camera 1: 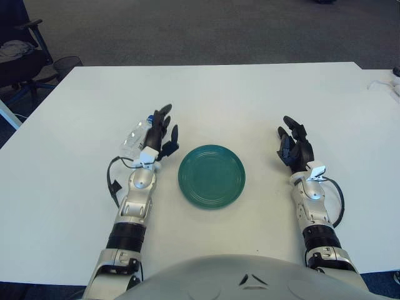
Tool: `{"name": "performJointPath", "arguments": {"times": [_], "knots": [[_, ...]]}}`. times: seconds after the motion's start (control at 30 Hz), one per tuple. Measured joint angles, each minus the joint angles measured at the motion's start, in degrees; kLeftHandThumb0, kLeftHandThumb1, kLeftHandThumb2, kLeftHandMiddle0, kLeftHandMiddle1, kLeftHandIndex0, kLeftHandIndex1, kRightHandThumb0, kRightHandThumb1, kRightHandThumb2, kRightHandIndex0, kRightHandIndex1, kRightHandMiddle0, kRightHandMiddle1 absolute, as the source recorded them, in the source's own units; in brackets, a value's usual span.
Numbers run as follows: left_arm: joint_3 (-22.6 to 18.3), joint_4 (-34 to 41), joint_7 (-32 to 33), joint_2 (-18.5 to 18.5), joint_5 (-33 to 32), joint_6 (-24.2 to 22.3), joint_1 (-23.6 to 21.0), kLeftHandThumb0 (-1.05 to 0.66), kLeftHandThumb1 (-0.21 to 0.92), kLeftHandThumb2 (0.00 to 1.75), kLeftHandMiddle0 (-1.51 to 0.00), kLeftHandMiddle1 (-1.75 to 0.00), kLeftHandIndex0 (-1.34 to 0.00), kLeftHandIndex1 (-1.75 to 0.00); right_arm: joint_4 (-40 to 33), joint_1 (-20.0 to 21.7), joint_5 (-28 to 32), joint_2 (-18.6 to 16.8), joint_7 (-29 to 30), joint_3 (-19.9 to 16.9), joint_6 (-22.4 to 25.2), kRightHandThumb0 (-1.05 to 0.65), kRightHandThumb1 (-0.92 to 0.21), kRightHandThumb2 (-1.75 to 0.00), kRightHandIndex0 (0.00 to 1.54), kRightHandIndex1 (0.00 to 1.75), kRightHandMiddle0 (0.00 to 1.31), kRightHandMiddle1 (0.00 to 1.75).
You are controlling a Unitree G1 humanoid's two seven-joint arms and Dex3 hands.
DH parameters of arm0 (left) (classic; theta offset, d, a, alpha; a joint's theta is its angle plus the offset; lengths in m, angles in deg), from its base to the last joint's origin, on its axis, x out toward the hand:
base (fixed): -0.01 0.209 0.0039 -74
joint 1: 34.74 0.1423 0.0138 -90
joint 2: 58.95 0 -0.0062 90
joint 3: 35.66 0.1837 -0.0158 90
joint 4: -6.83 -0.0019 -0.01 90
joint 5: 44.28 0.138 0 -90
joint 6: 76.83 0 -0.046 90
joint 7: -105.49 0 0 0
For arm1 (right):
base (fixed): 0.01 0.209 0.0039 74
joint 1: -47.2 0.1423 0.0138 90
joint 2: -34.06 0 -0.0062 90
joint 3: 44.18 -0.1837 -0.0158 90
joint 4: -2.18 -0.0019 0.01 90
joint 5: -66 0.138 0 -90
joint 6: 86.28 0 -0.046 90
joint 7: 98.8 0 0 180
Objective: Put the bottle into the plate.
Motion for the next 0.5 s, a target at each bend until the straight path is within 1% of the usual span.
{"name": "performJointPath", "arguments": {"times": [0.2,0.5], "knots": [[-0.19,0.92,0.04,0.38,-0.74,2.87,-2.93,-0.71,0.92,0.76,-0.38,-0.04,0.0,-0.76,0.34,0.36,0.01,-0.11,-0.01,0.0,-0.18,-0.63,-0.92,-0.76,0.31,0.0,0.0,0.58],[-0.38,2.52,0.25,0.57,-0.6,4.51,-5.87,-0.71,0.92,0.73,-0.39,-0.04,0.0,-0.81,0.8,0.67,0.0,-0.48,0.73,-0.03,-0.48,-0.65,-0.92,-0.73,0.33,0.01,0.0,0.61]]}}
